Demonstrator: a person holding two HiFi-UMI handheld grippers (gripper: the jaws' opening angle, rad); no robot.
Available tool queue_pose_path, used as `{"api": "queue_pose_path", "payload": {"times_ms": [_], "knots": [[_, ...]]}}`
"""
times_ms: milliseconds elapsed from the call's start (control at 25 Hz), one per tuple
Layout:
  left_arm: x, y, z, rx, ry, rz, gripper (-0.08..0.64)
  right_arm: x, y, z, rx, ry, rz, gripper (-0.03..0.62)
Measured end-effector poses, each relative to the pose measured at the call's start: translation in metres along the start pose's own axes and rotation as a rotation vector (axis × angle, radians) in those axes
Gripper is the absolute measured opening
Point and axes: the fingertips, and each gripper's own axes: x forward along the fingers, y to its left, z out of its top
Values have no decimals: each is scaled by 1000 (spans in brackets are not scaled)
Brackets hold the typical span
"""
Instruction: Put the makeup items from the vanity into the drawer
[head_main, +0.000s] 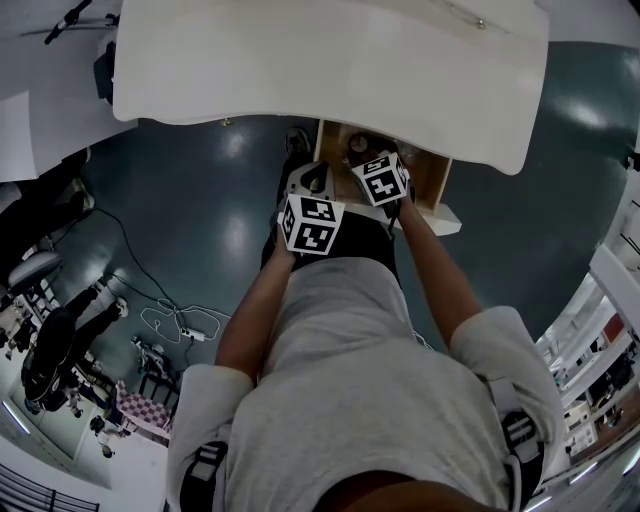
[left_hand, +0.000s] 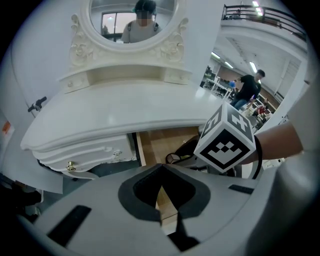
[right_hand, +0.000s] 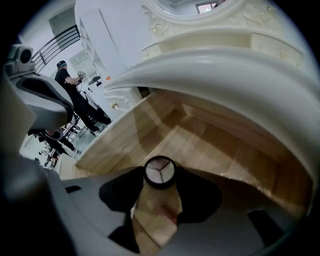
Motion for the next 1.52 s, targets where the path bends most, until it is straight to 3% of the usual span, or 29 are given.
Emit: {"api": "queue_pose_path", "payload": {"times_ms": [200,480,600,720,840,960,1120,1320,1520], "knots": [[-1,-5,0,10,4,-9,6,0,0,-4,0,22,14,221],[-9,-10,4,-5,-20,17,6,-21,2,3,-24,-21,1,221],[-22,-9,15,-70,-95,64,6,-43,10,11,-77,-76,-8,127],[-40,-2,18,-163,-169,116,6,-67,23,19,-127,-137,-33,72],[-55,3,13,-200,-194,151,6,-95,32,29,-129,-219,-74,32],[-74,-1,23,-166,-255,166,6,-131,34,42,-98,-328,-120,17],[-111,-8,48,-65,-402,188,6,-189,37,54,17,-484,-192,15],[-151,-20,66,-17,-512,114,6,-265,54,60,136,-681,-312,15],[-184,-30,77,12,-601,38,6,-320,79,62,171,-810,-464,15]]}}
